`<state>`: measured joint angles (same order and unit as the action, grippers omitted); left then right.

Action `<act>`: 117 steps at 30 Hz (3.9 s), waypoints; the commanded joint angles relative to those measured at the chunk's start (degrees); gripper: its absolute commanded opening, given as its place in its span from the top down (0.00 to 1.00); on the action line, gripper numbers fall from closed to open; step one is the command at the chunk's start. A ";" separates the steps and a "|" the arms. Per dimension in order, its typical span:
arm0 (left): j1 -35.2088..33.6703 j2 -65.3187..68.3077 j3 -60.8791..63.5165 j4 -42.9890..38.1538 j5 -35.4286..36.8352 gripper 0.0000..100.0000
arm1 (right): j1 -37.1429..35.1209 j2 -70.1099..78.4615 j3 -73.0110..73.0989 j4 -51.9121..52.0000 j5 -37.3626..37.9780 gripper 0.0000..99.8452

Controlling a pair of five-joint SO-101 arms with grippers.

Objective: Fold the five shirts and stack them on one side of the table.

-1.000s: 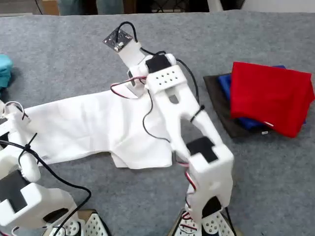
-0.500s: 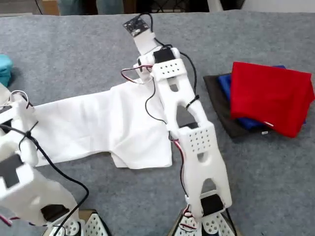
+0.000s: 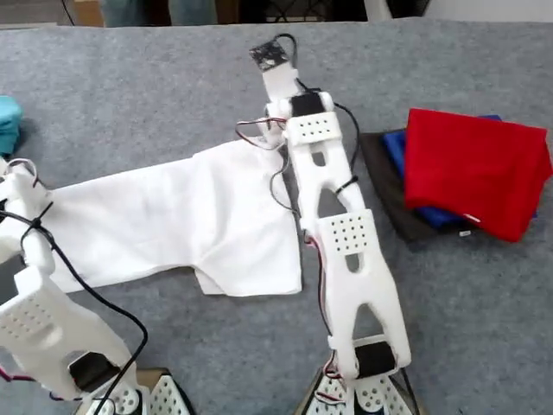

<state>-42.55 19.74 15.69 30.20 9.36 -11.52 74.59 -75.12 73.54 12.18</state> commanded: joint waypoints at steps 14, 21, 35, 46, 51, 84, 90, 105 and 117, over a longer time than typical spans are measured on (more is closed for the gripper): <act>-3.47 -1.85 -3.03 3.34 0.26 0.97 | -6.33 -9.27 -19.21 19.43 0.09 0.99; 1.10 -16.88 -2.15 12.04 0.35 0.97 | -10.99 -11.30 -18.42 24.00 -0.18 0.99; 7.69 -3.16 -1.27 4.66 -2.55 0.97 | -6.07 6.11 -19.12 20.75 -4.22 0.99; 1.54 9.32 -18.59 17.32 -7.21 0.97 | -2.20 7.96 -20.88 18.20 -3.96 0.99; -2.33 6.86 -19.74 16.70 -7.21 0.97 | -4.04 3.12 -20.88 20.22 -3.87 0.99; -0.57 -29.27 17.63 13.01 -5.01 0.97 | -3.69 -2.33 -20.88 19.16 -3.96 0.99; -0.40 -43.25 21.85 27.08 -8.97 0.97 | -4.31 -12.00 -20.00 26.90 -5.10 0.99; -7.96 -45.63 43.65 13.80 -18.81 0.97 | -13.89 -48.13 27.82 27.69 5.63 0.99; -12.26 -46.15 41.89 13.71 -19.34 0.97 | -21.63 -75.91 77.49 20.92 25.05 0.92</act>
<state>-54.15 -24.75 59.30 44.70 -9.89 -30.77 5.49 -5.85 98.51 35.03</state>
